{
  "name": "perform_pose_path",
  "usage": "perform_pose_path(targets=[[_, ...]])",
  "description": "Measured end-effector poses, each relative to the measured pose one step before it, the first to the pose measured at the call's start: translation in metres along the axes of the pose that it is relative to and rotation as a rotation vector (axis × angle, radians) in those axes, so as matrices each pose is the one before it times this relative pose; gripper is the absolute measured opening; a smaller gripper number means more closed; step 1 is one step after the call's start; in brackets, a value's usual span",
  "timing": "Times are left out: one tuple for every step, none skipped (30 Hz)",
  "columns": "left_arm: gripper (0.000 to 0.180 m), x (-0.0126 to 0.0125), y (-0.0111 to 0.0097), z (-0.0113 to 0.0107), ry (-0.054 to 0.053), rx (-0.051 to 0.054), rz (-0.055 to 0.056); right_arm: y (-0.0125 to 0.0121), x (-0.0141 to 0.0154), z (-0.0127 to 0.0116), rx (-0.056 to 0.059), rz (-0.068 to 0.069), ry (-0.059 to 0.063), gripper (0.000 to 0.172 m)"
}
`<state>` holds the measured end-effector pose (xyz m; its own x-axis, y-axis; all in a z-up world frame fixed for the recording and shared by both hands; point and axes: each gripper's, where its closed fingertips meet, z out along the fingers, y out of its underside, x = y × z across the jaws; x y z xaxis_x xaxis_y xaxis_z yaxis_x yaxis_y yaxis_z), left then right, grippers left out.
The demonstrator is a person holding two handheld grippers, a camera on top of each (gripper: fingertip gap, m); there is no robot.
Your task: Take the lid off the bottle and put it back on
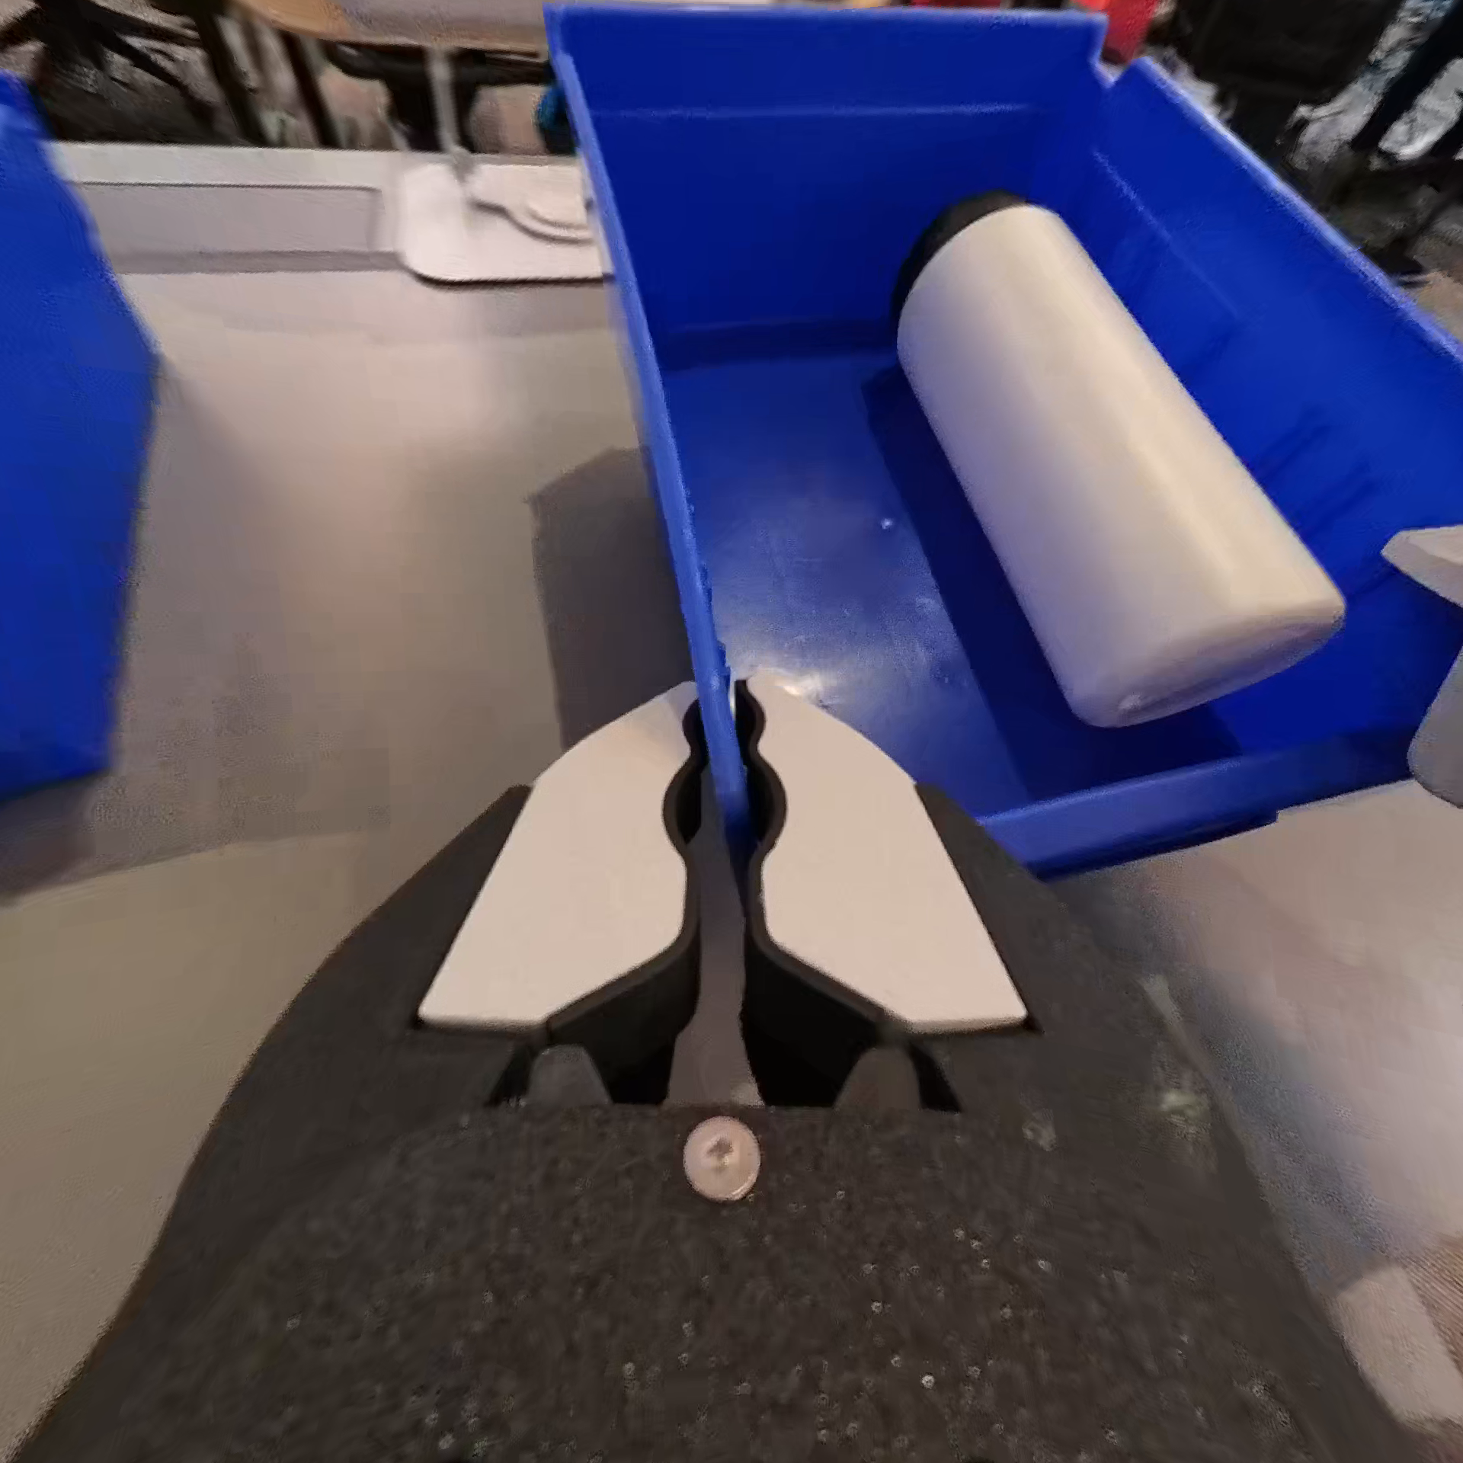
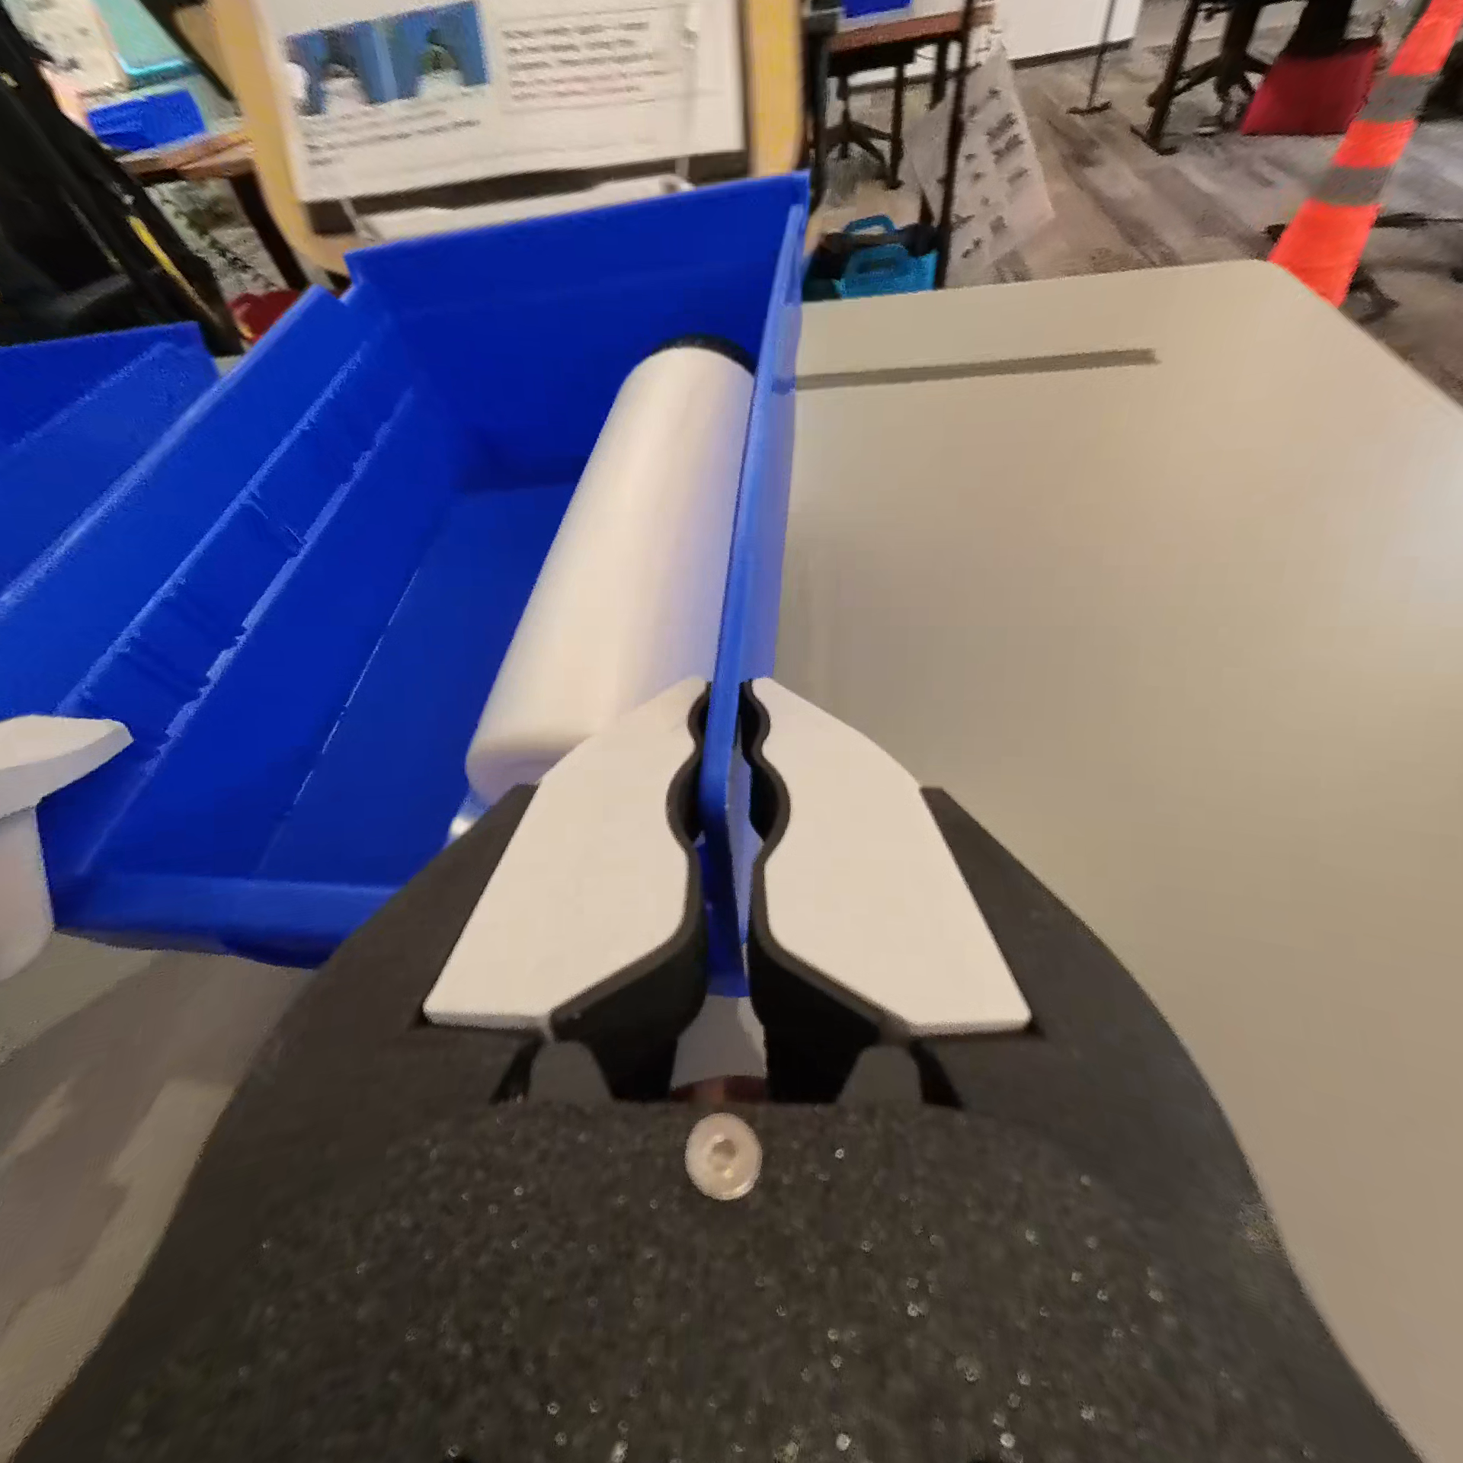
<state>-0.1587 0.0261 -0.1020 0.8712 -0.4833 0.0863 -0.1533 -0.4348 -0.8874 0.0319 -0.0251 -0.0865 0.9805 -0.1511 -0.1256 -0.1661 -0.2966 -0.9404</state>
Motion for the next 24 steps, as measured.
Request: perform_pose_path(targets=[[0.004, -0.0195, -0.00244, -0.00076, -0.025, -0.0089, -0.0039, -0.00313, -0.01809, 0.00999, -0.0014, -0.0046, -0.0145, 0.005], [0.004, -0.01889, -0.00135, 0.00059, -0.0188, -0.01, -0.0057, -0.00109, -0.01759, 0.01106, -0.0112, -0.0035, -0.0121, 0.005], [0.004, -0.01746, -0.00042, 0.00146, -0.0119, -0.0139, 0.0032, 0.00033, -0.01628, 0.01102, -0.0157, 0.0038, -0.0106, 0.005], [0.004, -0.01593, 0.00037, 0.00198, -0.0106, -0.0143, 0.0118, 0.00126, -0.01436, 0.01053, -0.0154, 0.0108, -0.0087, 0.005], [0.004, -0.0146, 0.00128, 0.00261, -0.0104, -0.0127, 0.0051, 0.00251, -0.0129, 0.01042, -0.0172, 0.0108, -0.0106, 0.005], [0.004, -0.01282, 0.00283, 0.00358, -0.0069, -0.017, -0.0061, 0.00366, -0.01106, 0.01035, -0.0172, 0.0033, -0.0089, 0.005], [0.004, -0.01095, 0.00421, 0.00468, -0.0024, -0.0212, -0.0097, 0.00419, -0.00929, 0.00958, -0.0157, 0.0023, -0.0085, 0.005], [0.005, -0.00804, 0.0053, 0.00573, 0.0096, -0.024, -0.0051, 0.00588, -0.00704, 0.00929, -0.0194, 0.0033, -0.006, 0.005], [0.008, -0.00317, 0.00282, 0.00417, 0.0365, -0.0106, -0.0023, 0.00751, -0.0031, 0.00874, -0.0204, -0.0081, 0.0085, 0.005], [0.012, 0.00102, -0.00056, -0.00023, 0.0592, -0.0024, -0.0077, 0.00121, -0.00151, 0.00475, 0.0265, -0.0234, 0.0044, 0.008], [0.016, 0.00274, 0.00124, -0.00352, 0.0637, -0.0276, -0.0162, -0.00116, -0.00533, -0.0006, 0.0307, -0.0246, -0.0391, 0.016], [0.032, 0.00398, -0.00089, -0.00693, 0.065, -0.0142, -0.0156, 0.00362, -0.00041, -0.00323, -0.0131, -0.0212, -0.0083, 0.018], [0.062, 0.00112, -0.00415, -0.01085, 0.0424, 0.0148, -0.0081, 0.00454, 0.00095, -0.00593, -0.0224, -0.031, -0.0047, 0.03], [0.078, -0.00416, -0.00564, -0.01477, 0.0083, 0.0329, 0.0064, 0.00411, 0.00014, -0.00903, -0.0163, -0.0406, -0.0149, 0.046], [0.08, -0.0104, -0.00682, -0.01724, -0.023, 0.0436, 0.0158, 0.00412, -0.00115, -0.0122, -0.0102, -0.039, -0.0228, 0.05], [0.081, -0.01631, -0.00686, -0.01735, -0.0426, 0.0428, 0.0076, 0.00412, -0.0034, -0.01384, 0.0025, -0.0294, -0.0303, 0.05], [0.082, -0.02156, -0.00557, -0.01495, -0.0521, 0.0301, -0.0074, 0.00452, -0.00663, -0.01419, 0.0075, -0.0269, -0.0425, 0.05], [0.082, -0.02623, -0.00357, -0.01087, -0.0589, 0.012, -0.0096, 0.00654, -0.0087, -0.01356, -0.0007, -0.0261, -0.0453, 0.05], [0.086, -0.03362, -0.00144, -0.0058, -0.0923, -0.0058, 0.0058, 0.00805, -0.00975, -0.01183, -0.0097, -0.0223, -0.0382, 0.05], [0.087, -0.04091, 0.00124, -0.00001, -0.1363, -0.0212, 0.0154, 0.00787, -0.01145, -0.00943, -0.0102, -0.0209, -0.0358, 0.052], [0.083, -0.03671, 0.00438, 0.00659, -0.1144, -0.0351, 0.006, 0.00722, -0.01342, -0.00648, -0.0092, -0.0145, -0.0368, 0.054], [0.08, -0.02533, 0.00575, 0.01149, -0.0539, -0.0393, -0.0157, 0.00585, -0.0169, -0.00335, -0.0125, -0.0085, -0.0493, 0.059], [0.083, -0.01326, 0.0044, 0.01378, 0.0068, -0.0316, -0.0351, 0.00448, -0.01966, -0.00018, -0.0171, -0.0064, -0.0567, 0.061], [0.083, -0.00557, 0.00298, 0.01433, 0.0428, -0.0244, -0.0436, 0.0028, -0.021, 0.00263, -0.0181, -0.0127, -0.0592, 0.062]])
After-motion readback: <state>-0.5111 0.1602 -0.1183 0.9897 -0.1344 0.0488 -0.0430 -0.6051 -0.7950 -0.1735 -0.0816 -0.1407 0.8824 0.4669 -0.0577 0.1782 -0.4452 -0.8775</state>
